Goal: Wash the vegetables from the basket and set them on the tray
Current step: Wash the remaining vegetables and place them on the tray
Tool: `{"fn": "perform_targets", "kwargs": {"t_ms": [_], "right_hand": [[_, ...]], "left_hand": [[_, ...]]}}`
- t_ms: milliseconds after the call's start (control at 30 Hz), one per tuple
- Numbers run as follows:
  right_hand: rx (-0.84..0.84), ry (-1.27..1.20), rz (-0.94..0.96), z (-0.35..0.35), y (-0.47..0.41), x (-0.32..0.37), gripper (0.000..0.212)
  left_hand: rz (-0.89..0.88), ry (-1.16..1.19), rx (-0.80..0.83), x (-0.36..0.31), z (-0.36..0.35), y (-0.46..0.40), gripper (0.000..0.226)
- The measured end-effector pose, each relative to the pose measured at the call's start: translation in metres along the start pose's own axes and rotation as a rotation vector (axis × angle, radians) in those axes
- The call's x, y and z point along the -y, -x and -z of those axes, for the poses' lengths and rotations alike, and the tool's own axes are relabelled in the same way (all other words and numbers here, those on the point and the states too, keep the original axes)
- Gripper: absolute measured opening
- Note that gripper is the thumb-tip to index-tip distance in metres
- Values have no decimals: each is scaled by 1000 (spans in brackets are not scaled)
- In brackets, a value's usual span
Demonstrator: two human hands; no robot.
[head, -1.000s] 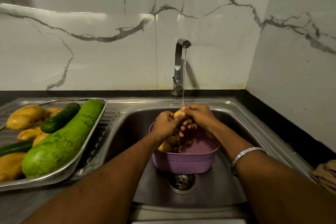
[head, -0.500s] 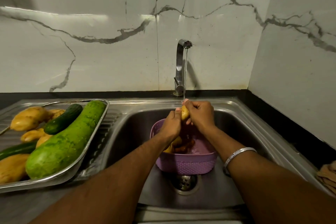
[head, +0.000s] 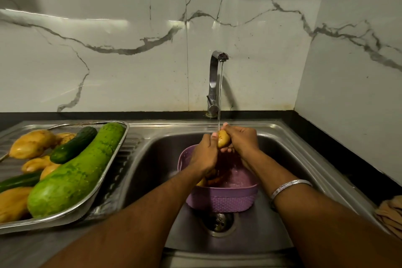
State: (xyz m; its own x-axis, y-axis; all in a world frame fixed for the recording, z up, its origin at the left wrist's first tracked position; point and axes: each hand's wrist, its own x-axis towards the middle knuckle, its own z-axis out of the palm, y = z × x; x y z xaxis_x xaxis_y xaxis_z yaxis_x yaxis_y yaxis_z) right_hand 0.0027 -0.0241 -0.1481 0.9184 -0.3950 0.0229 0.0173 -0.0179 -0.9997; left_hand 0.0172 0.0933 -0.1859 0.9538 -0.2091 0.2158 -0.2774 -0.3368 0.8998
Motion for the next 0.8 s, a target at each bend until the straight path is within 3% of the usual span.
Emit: {"fn": "perform_targets", "kwargs": {"t_ms": [67, 233, 400, 500, 600, 733, 800], "right_hand": [[-3, -3, -29, -1, 0, 2, 25], [75, 420, -13, -4, 1, -2, 47], [99, 455, -127, -4, 3, 3, 52], [46, 502, -213, -9, -7, 4, 35], [3, 505, -336, -8, -9, 3, 41], [-79, 772, -18, -4, 1, -1, 49], [-106, 909, 184, 0, 5, -2, 46]], "left_hand": [[-70, -126, -54, 2, 0, 0, 37], [-385, -305, -95, 12, 5, -7, 30], [-415, -308, -121, 3, 10, -5, 30], [-474, -446, -8, -6, 11, -5, 28], [-510, -541, 34, -6, 9, -7, 33], [-310, -466, 4, -3, 4, -21, 42], [-123, -319, 42, -6, 3, -24, 43]]}}
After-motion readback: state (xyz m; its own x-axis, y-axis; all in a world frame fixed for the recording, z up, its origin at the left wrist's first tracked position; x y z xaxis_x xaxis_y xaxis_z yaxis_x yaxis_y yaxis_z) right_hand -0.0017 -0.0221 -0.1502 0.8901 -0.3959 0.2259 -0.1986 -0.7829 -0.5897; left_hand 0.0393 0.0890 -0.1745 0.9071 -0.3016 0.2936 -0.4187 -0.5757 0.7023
